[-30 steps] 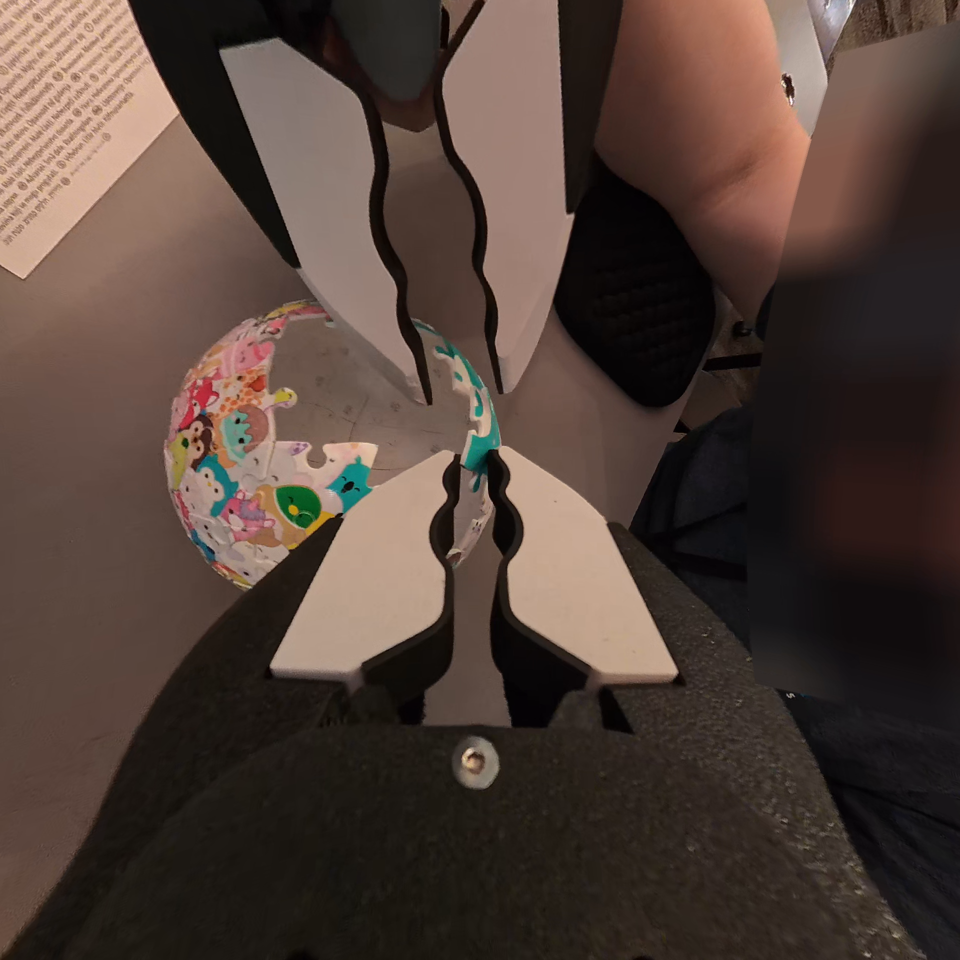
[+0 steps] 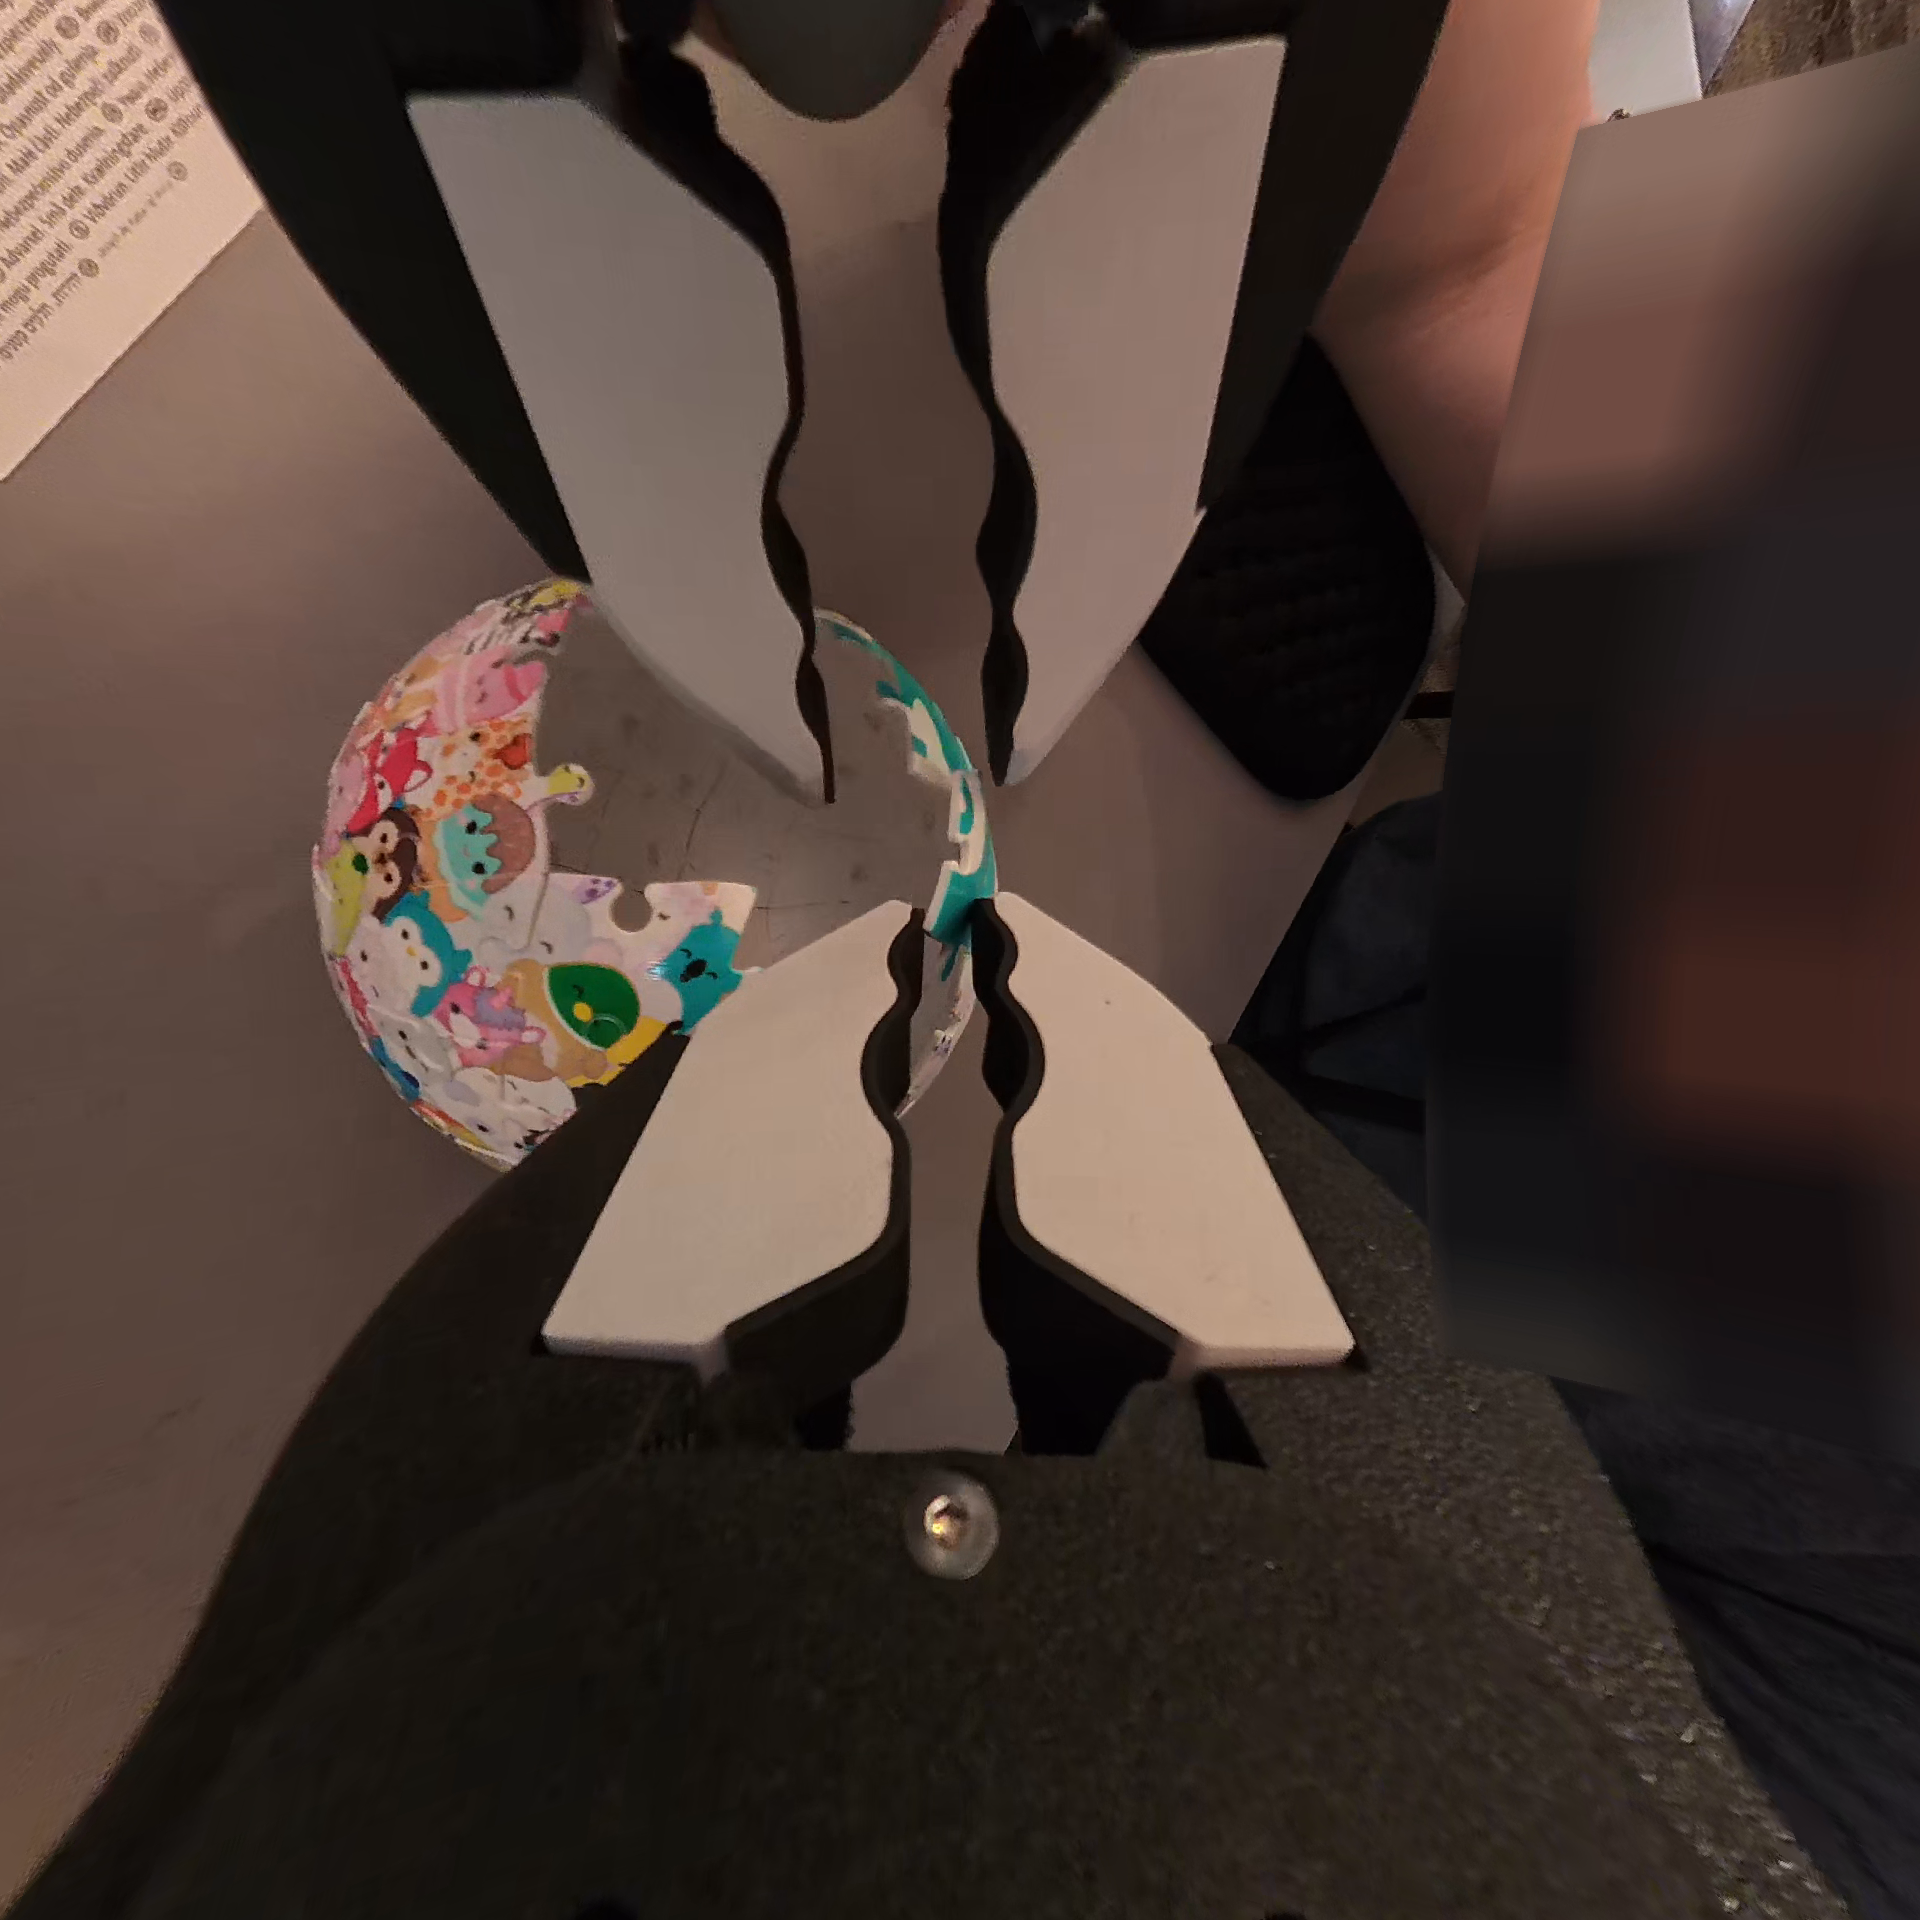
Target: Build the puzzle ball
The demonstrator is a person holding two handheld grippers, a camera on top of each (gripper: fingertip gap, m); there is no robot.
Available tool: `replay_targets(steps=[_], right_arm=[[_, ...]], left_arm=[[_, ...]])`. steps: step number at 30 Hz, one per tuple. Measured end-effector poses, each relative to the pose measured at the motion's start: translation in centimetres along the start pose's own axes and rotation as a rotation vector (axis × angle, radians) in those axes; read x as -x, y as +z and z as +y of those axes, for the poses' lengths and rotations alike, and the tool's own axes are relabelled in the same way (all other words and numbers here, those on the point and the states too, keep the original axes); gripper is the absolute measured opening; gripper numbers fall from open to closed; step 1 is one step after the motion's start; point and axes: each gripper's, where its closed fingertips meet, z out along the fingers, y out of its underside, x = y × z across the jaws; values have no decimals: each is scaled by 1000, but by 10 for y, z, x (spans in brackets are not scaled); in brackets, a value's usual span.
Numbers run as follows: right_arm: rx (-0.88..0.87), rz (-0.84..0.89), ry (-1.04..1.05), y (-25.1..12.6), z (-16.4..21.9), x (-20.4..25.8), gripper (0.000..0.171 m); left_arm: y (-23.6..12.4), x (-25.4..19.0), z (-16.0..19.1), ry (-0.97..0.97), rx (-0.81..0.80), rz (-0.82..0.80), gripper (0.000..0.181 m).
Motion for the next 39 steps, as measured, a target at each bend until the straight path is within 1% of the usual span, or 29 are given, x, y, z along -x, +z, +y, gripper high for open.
replay_targets(steps=[4,11,15,35,38,39], right_arm=[[-8,-24,13,1,-3,0,25],[-12,-50,13,3,-1,1,22],[-11,-72,2,4,-1,5,12],[-23,-127,12,5,0,6,11],[-12,-90,-1,4,1,4,15],[-9,-64,-9,3,1,2,19]], left_arm=[[-1,0,0,-17,-1,15,8],[0,0,-1,-6,-12,18,9],[0,0,0,-8,-20,25,9],[-1,0,0,2,-28,67,8],[-1,0,0,4,-27,58,8],[-1,0,0,3,-27,55,8]])
